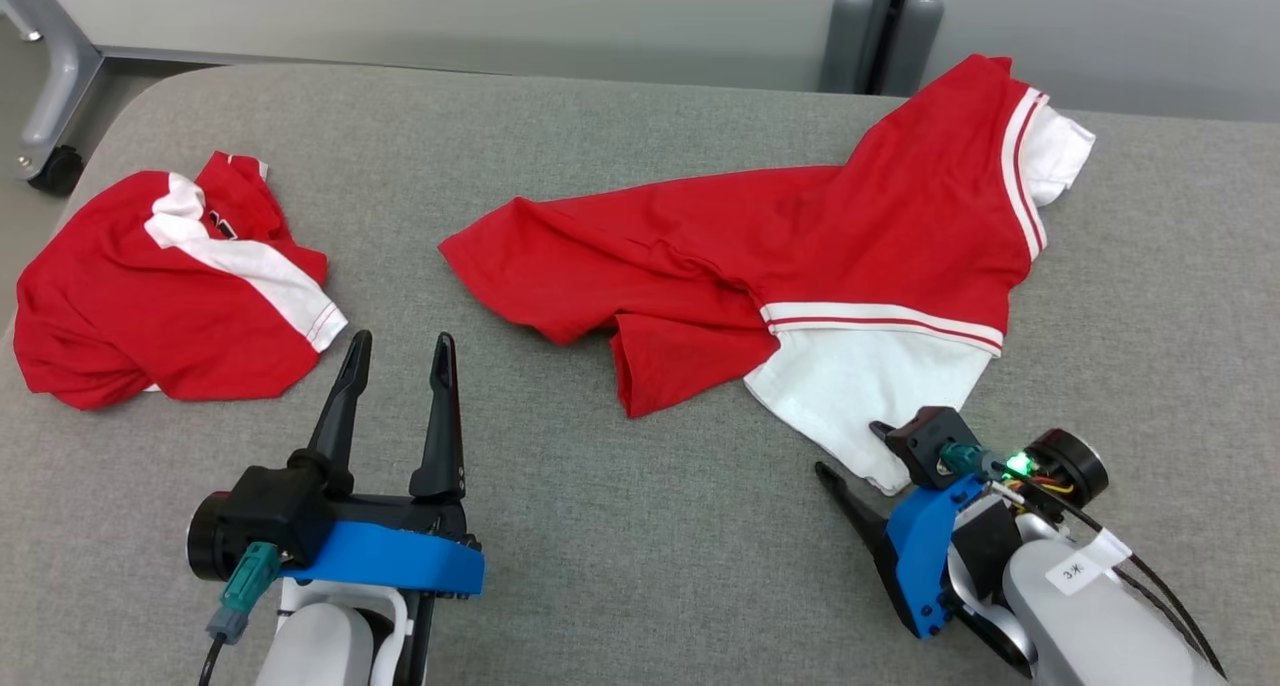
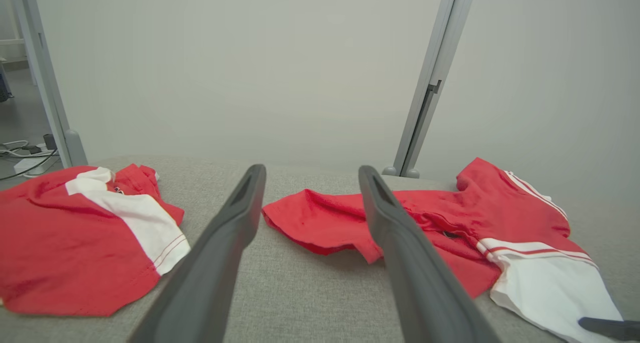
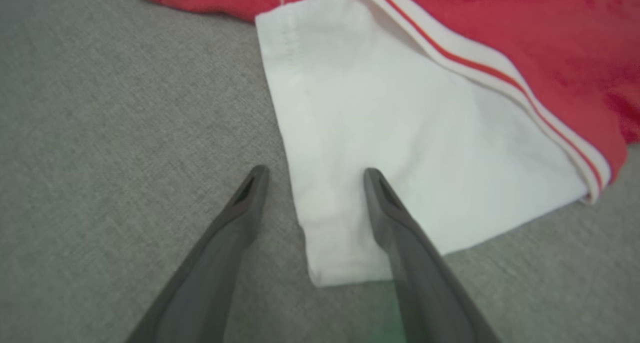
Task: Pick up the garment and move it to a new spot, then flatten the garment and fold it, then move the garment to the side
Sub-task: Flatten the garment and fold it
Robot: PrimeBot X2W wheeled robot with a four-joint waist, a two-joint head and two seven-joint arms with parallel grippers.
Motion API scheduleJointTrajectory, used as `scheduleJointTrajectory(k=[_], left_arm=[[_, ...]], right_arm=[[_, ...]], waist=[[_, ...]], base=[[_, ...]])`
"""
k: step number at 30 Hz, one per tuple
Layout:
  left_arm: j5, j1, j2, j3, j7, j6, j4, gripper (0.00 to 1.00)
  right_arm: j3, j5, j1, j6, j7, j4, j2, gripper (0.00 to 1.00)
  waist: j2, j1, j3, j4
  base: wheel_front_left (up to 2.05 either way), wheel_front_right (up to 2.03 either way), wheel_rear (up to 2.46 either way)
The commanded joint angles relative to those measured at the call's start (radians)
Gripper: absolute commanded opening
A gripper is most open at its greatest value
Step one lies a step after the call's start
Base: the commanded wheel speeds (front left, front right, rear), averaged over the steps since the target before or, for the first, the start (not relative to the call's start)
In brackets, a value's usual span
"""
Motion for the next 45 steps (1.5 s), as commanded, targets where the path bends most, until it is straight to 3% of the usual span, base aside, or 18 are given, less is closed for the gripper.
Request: scheduleJointTrajectory(k=[1,4,5,6,7,17,31,38,39,40,45], left_arm=[[0.001,-0.015,-0.001,-0.002,-0.003,-0.002,0.003,1.0],[0.002,-0.022,-0.001,-0.005,-0.003,-0.003,0.008,1.0],[0.003,-0.024,-0.001,-0.005,-0.003,-0.003,0.009,1.0],[0.005,-0.025,-0.001,-0.006,-0.003,-0.003,0.011,1.0],[0.006,-0.025,-0.001,-0.005,-0.003,-0.003,0.013,1.0],[0.01,0.003,0.003,0.021,-0.003,0.004,0.038,1.0],[0.006,0.083,0.033,0.108,-0.003,0.03,0.027,1.0],[0.006,0.103,0.037,0.12,-0.003,0.036,0.021,1.0],[0.007,0.103,0.036,0.12,-0.003,0.036,0.02,1.0],[0.008,0.105,0.036,0.12,-0.003,0.037,0.02,1.0],[0.005,0.112,0.033,0.113,-0.003,0.032,0.033,1.0]], right_arm=[[-0.005,-0.016,-0.009,0.0,0.015,0.031,0.001,1.0],[-0.03,-0.043,-0.028,-0.001,0.011,0.064,0.007,1.0],[-0.044,-0.054,-0.033,-0.001,0.007,0.077,0.008,0.89],[-0.056,-0.064,-0.037,-0.001,-0.001,0.086,0.012,0.18],[-0.067,-0.075,-0.042,-0.001,-0.005,0.094,0.016,0.0],[-0.214,-0.028,0.031,0.0,-0.037,0.064,0.086,0.0],[-0.574,-0.038,0.383,0.0,0.067,-0.363,0.179,0.0],[-0.658,-0.056,0.48,0.0,0.077,-0.439,0.219,0.0],[-0.654,-0.05,0.485,0.0,0.069,-0.44,0.222,0.3],[-0.651,-0.047,0.489,0.0,0.061,-0.439,0.223,1.0],[-0.645,-0.018,0.493,0.0,0.013,-0.436,0.235,1.0]], waist=[[-0.0001,0.0001,0.006,0.004],[-0.0001,0.0001,0.013,0.005],[-0.0001,0.0001,0.015,0.004],[-0.0001,0.0001,0.016,0.003],[-0.0001,0.0001,0.017,0.001],[-0.0001,0.0001,-0.031,-0.047],[-0.0001,0.0001,-0.103,-0.176],[-0.0001,0.0001,-0.111,-0.199],[-0.0001,0.0001,-0.111,-0.2],[-0.0001,0.0001,-0.112,-0.202],[-0.0001,0.0001,-0.12,-0.197]], base=[[0.0,0.0,0.0],[0.0,0.0,0.0],[0.0,0.0,0.0],[0.0,0.0,0.0],[0.0,0.0,0.0],[0.0,0.0,0.0],[0.0,0.0,0.0],[0.0,0.0,0.0],[0.0,0.0,0.0],[0.0,0.0,0.0],[0.0,0.0,0.0]])
